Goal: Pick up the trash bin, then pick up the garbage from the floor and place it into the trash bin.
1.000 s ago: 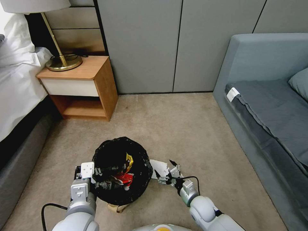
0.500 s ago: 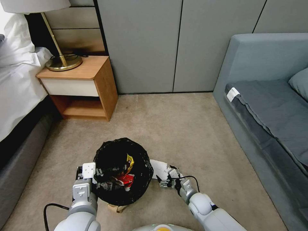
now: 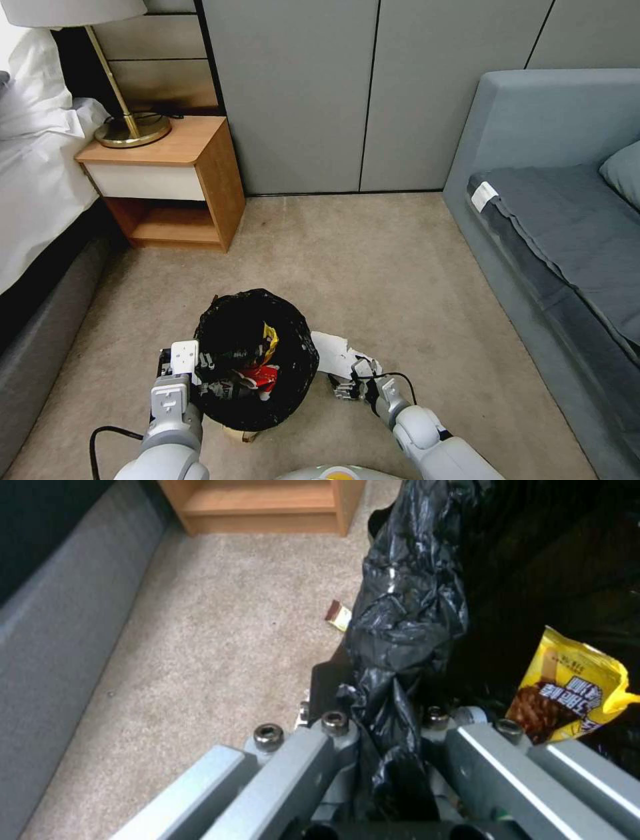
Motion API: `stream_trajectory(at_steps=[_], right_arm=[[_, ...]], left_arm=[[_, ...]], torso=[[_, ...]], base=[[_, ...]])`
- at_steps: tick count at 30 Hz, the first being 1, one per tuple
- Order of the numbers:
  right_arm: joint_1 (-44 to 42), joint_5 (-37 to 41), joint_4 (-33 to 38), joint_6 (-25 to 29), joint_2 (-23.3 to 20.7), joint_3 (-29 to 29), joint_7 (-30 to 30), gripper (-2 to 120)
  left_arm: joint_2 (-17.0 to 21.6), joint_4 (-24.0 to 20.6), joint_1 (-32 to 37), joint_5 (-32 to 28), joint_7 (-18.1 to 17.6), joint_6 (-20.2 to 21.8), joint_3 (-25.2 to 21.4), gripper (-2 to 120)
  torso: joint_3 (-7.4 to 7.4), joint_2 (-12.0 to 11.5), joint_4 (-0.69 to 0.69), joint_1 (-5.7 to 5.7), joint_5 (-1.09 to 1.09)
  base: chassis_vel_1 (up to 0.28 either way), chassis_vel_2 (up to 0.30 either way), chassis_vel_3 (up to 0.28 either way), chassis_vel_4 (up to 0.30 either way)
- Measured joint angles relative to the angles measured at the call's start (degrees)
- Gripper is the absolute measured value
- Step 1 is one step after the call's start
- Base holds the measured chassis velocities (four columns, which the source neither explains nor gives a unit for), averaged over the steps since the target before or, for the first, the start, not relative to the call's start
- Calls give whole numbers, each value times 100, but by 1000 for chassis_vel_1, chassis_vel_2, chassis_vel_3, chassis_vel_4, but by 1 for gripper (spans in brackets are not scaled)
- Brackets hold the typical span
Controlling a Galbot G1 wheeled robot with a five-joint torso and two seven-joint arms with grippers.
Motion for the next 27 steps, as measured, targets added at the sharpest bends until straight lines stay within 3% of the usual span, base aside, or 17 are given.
stream_trajectory(at_steps=[7,13,18,22,27], right_arm=[[21,-66,-201,131,59,145,-62,61],[14,-68,-226,168,49,218,-66,34],[6,-69,-217,170,51,225,-66,23],[-13,-92,-192,190,62,231,-75,0],[-42,-86,-121,191,57,260,-62,0]], left_arm=[[5,-7,9,0,0,-6,-5,1],[10,-3,-14,-3,0,-9,-1,1],[10,5,-20,-5,0,-10,4,1],[16,8,-26,-15,0,-12,4,1],[19,8,-35,-21,-1,-12,3,1]], torso=[[-1,1,-2,-1,2],[0,1,0,-1,4],[0,0,2,-1,7],[1,0,6,0,9],[2,-1,4,0,8]], base=[[0,0,0,0],[0,0,0,0],[0,0,0,0],[0,0,0,0],[0,0,0,0]])
